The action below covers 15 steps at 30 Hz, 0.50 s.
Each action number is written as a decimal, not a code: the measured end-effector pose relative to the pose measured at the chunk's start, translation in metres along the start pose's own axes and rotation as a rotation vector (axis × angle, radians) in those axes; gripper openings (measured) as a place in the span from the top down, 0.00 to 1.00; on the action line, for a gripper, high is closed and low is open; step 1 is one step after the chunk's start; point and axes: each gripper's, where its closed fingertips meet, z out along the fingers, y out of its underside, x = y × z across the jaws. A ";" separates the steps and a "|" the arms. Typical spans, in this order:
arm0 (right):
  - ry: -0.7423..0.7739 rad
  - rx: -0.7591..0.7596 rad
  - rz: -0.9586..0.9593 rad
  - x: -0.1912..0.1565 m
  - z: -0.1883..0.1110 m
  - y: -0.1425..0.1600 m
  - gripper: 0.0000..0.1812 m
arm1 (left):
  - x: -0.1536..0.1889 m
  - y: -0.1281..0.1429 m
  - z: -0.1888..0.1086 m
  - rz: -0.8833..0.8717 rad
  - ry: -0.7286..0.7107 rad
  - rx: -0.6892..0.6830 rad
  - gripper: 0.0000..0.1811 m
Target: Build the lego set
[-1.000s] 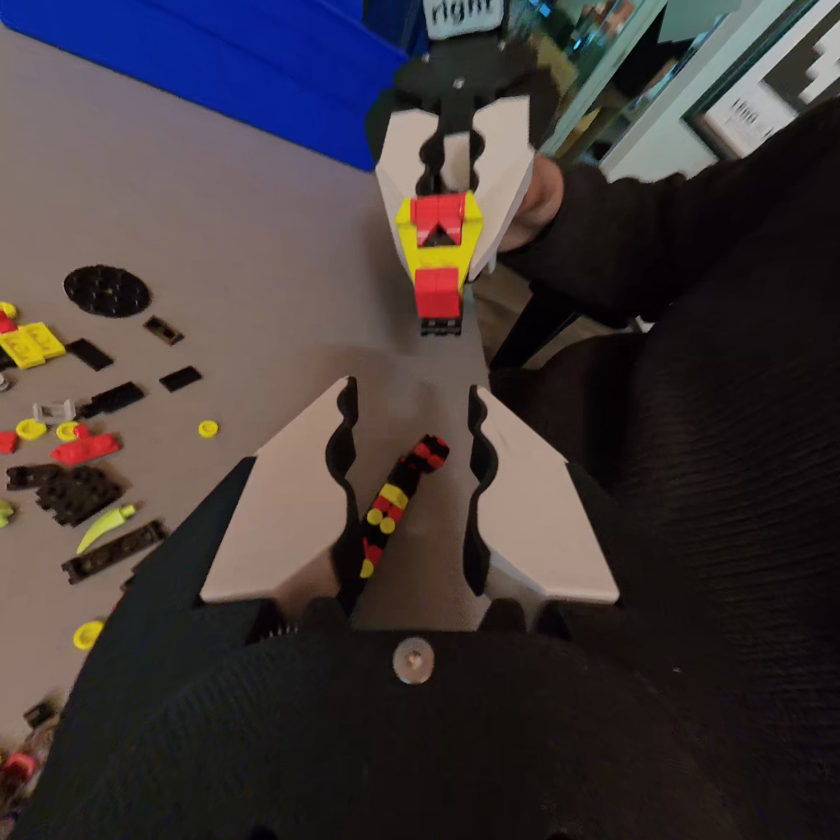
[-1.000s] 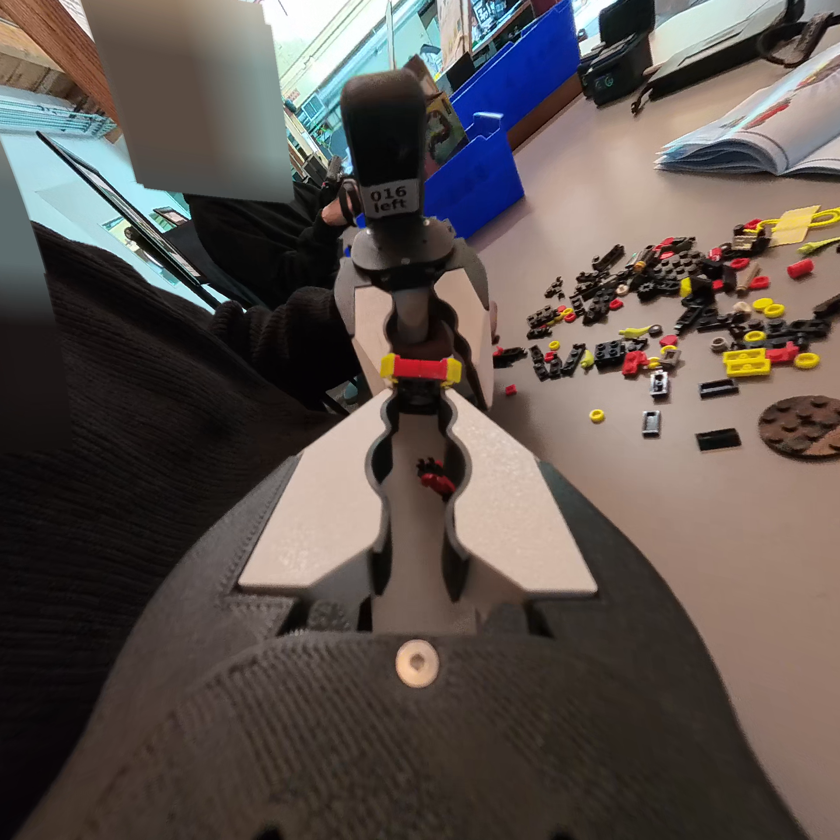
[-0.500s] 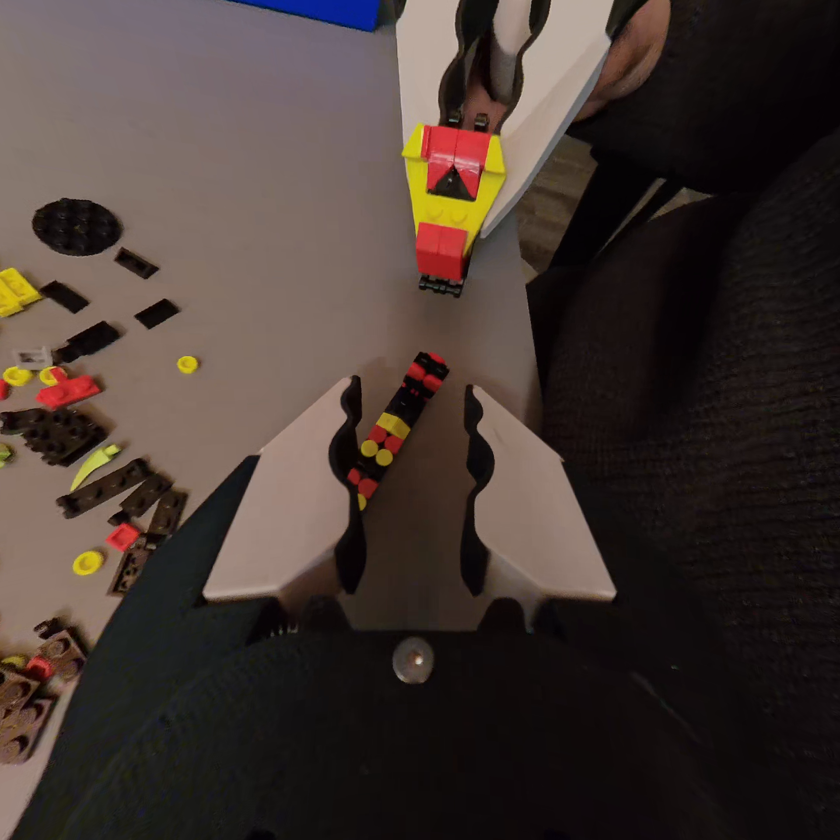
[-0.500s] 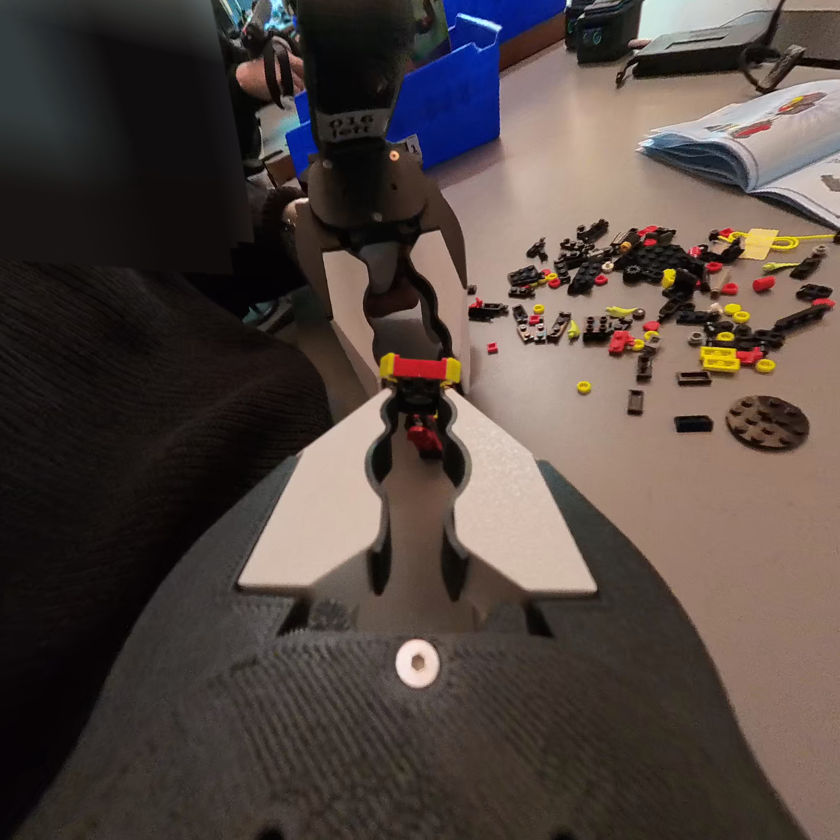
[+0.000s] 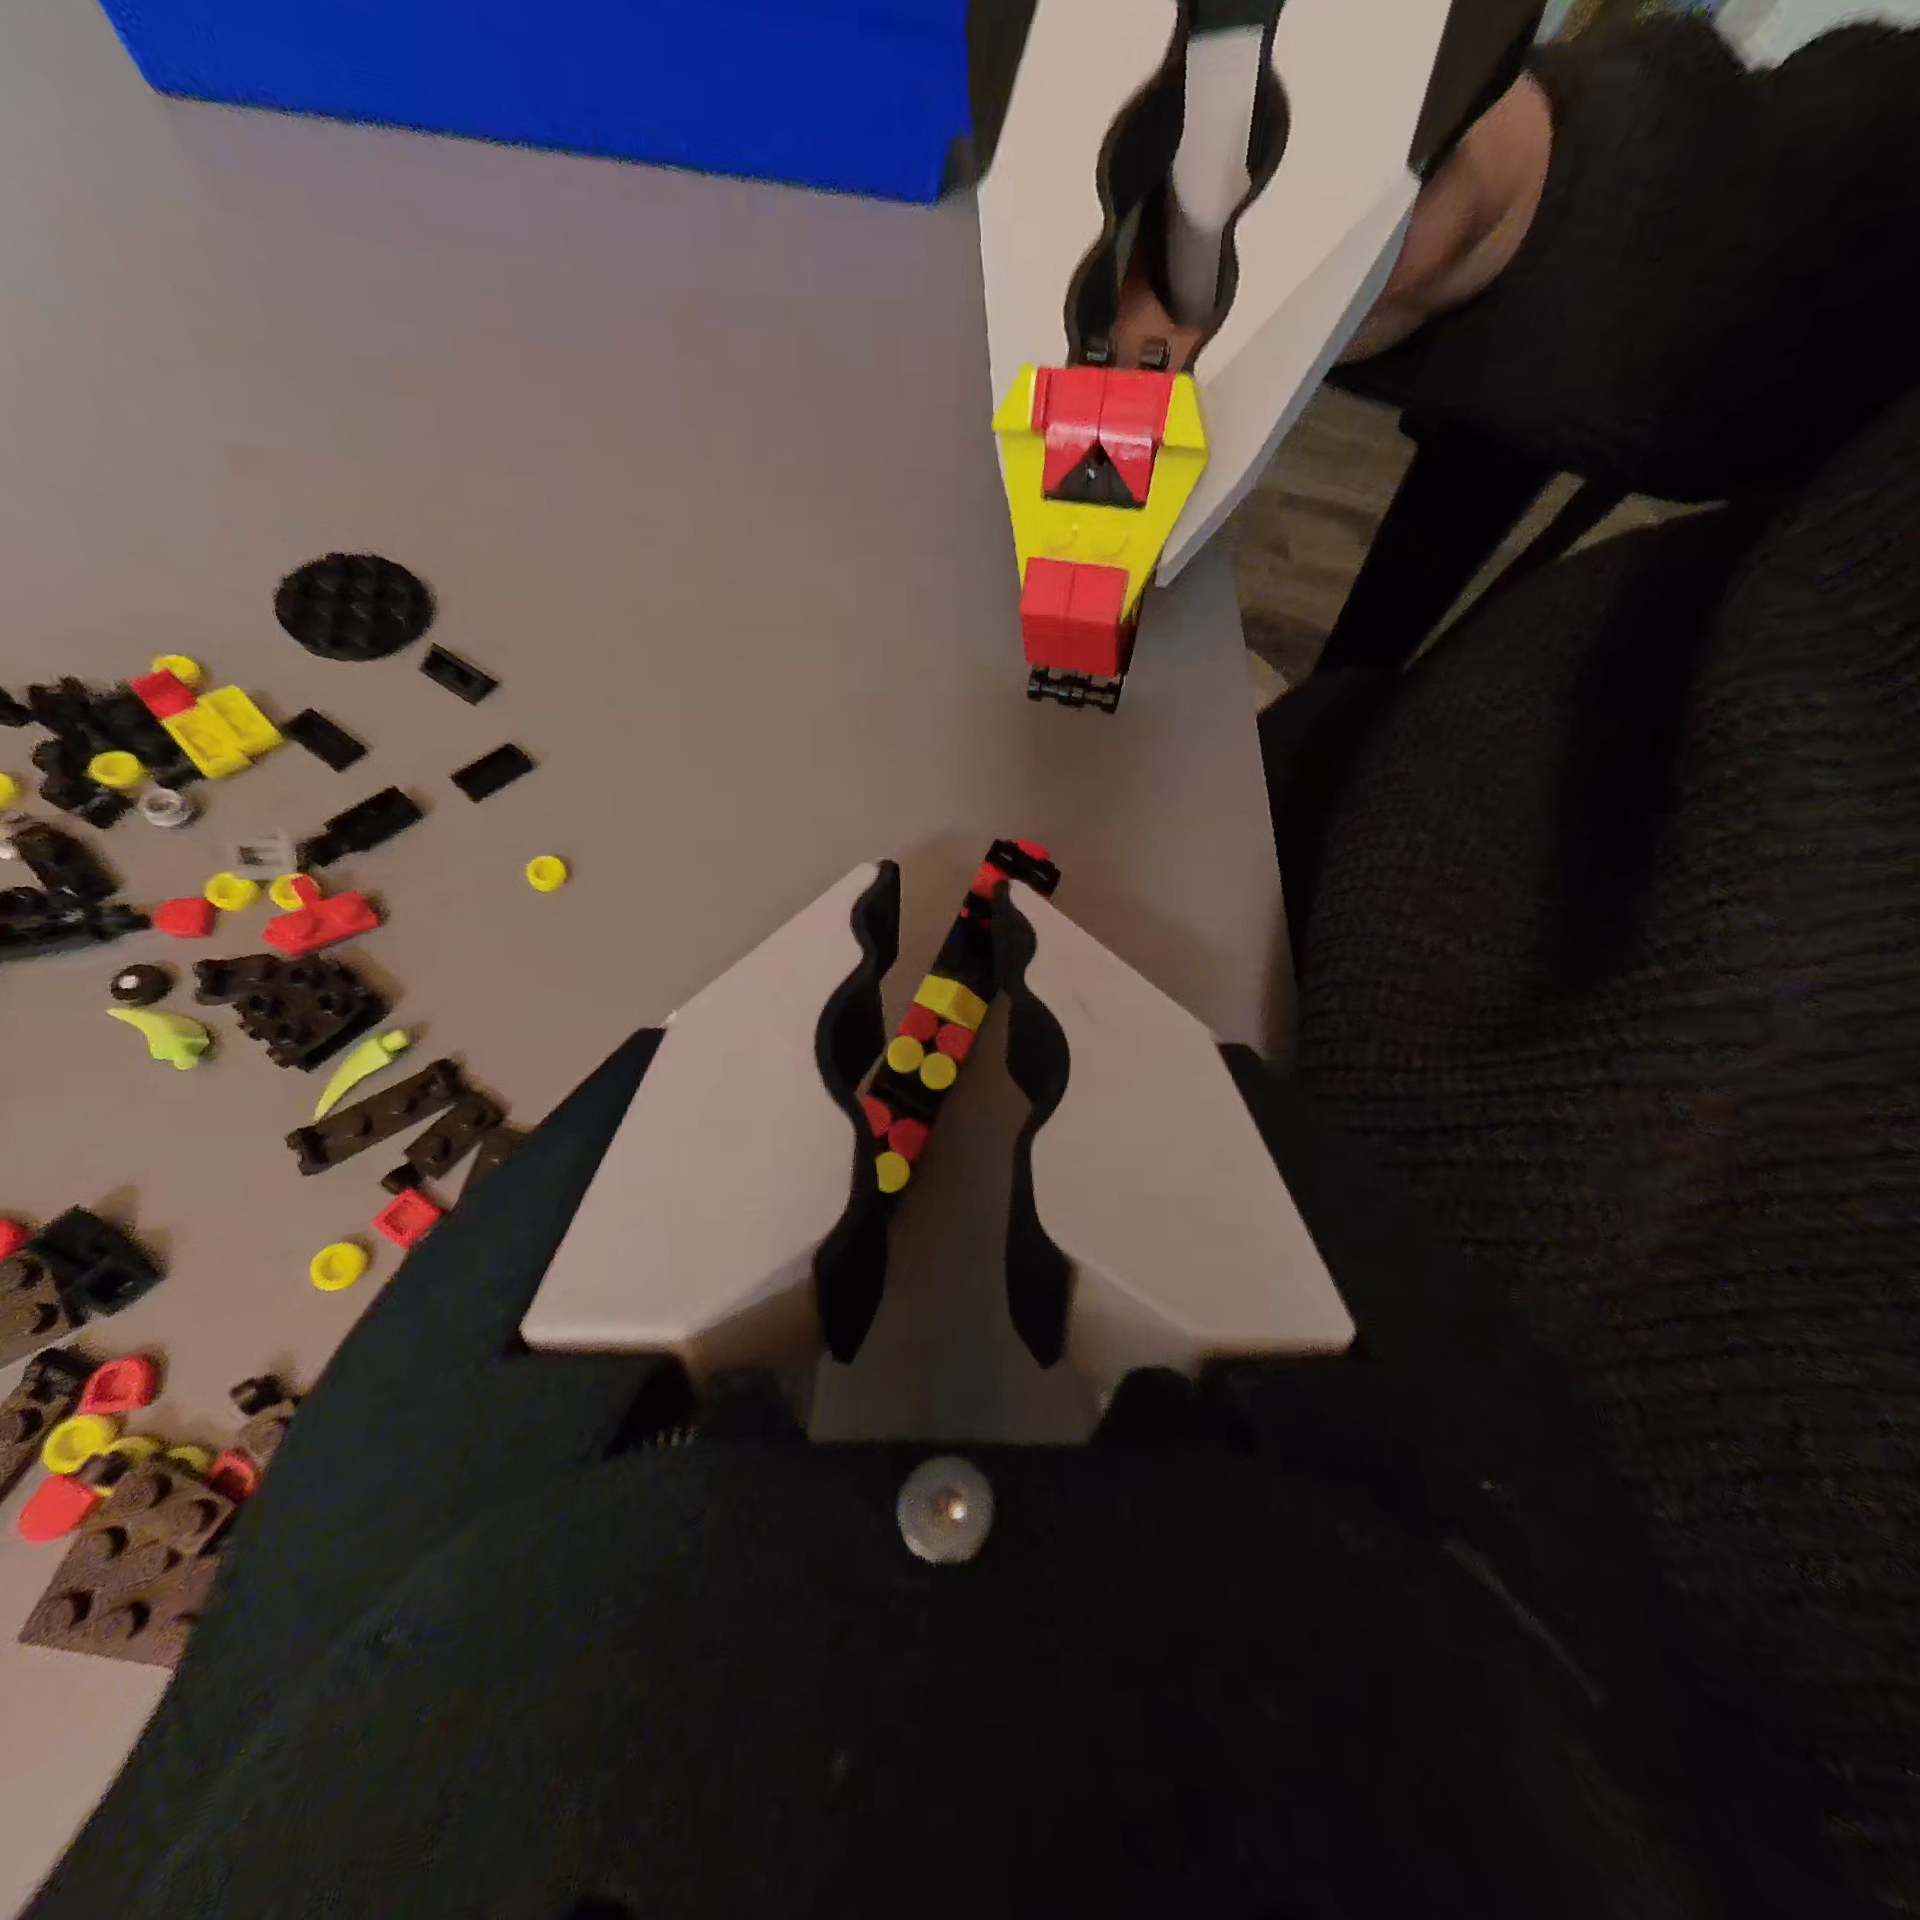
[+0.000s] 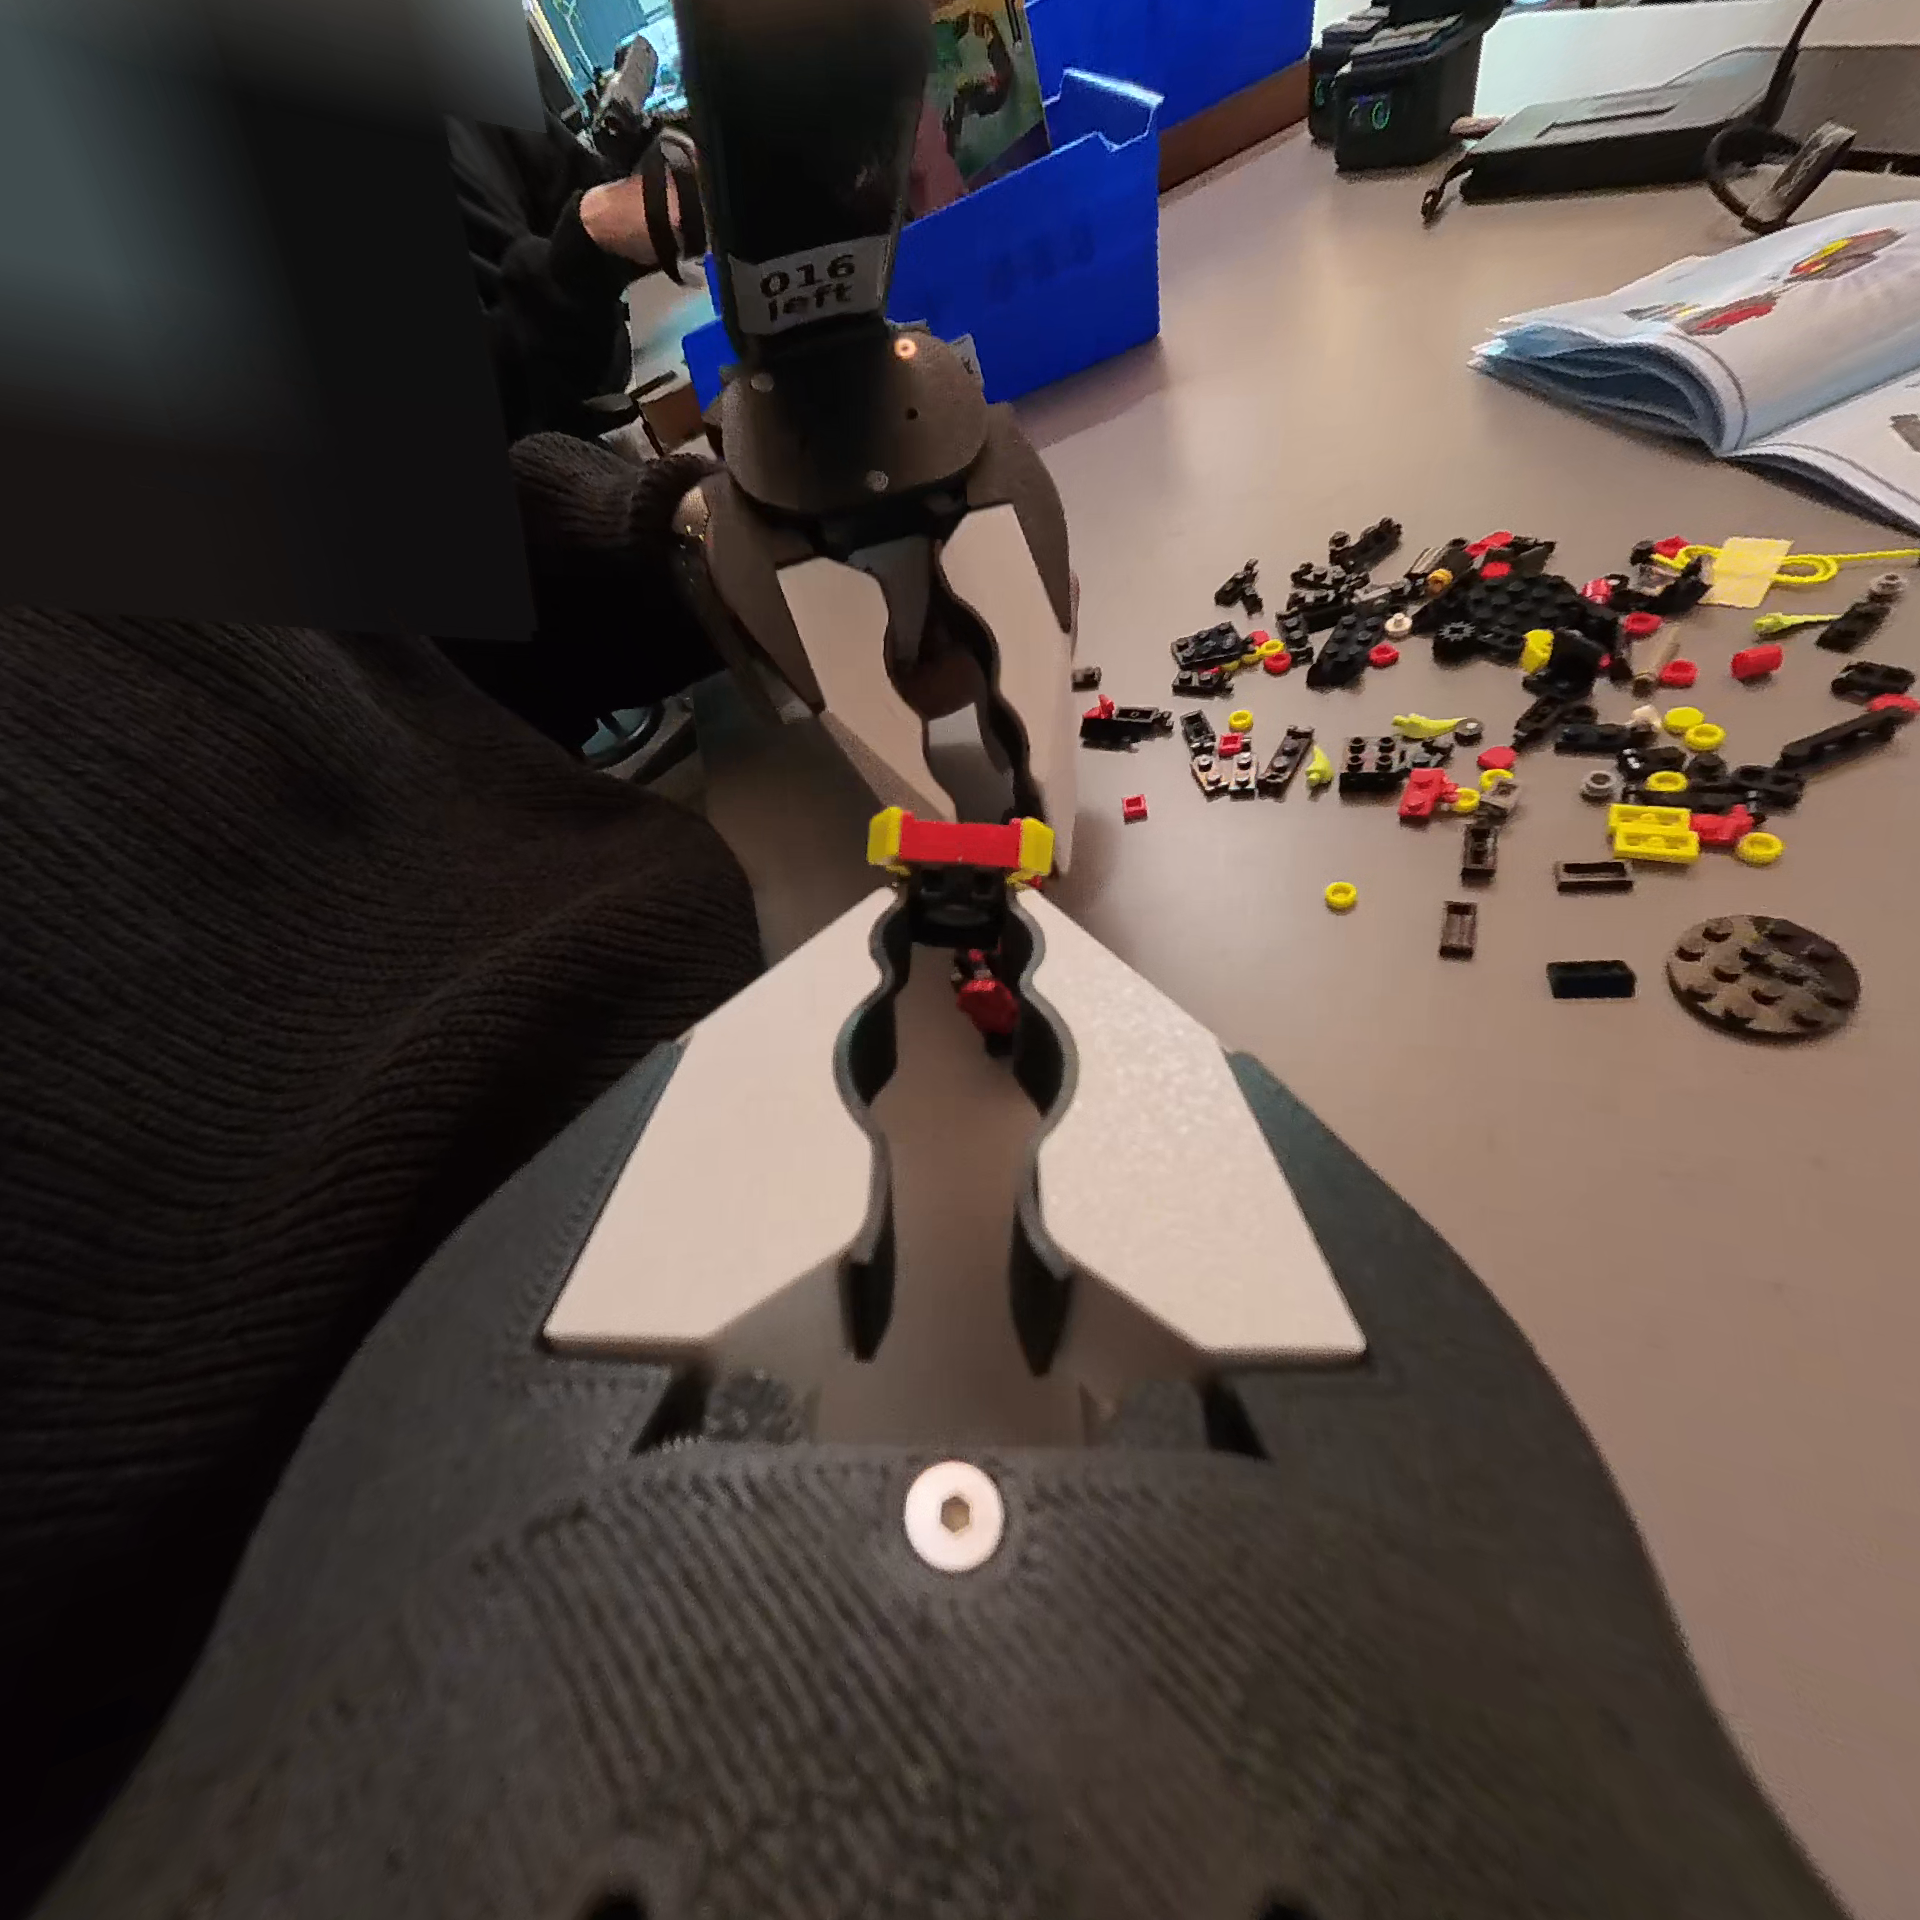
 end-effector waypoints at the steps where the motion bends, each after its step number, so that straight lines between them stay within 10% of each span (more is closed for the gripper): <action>1: -0.002 0.005 0.004 0.000 -0.001 -0.001 0.92 | 0.000 -0.003 -0.002 -0.012 0.007 0.021 0.92; 15: 0.005 0.009 0.018 0.006 -0.002 -0.001 0.92 | -0.001 -0.001 -0.004 -0.044 0.034 0.018 0.92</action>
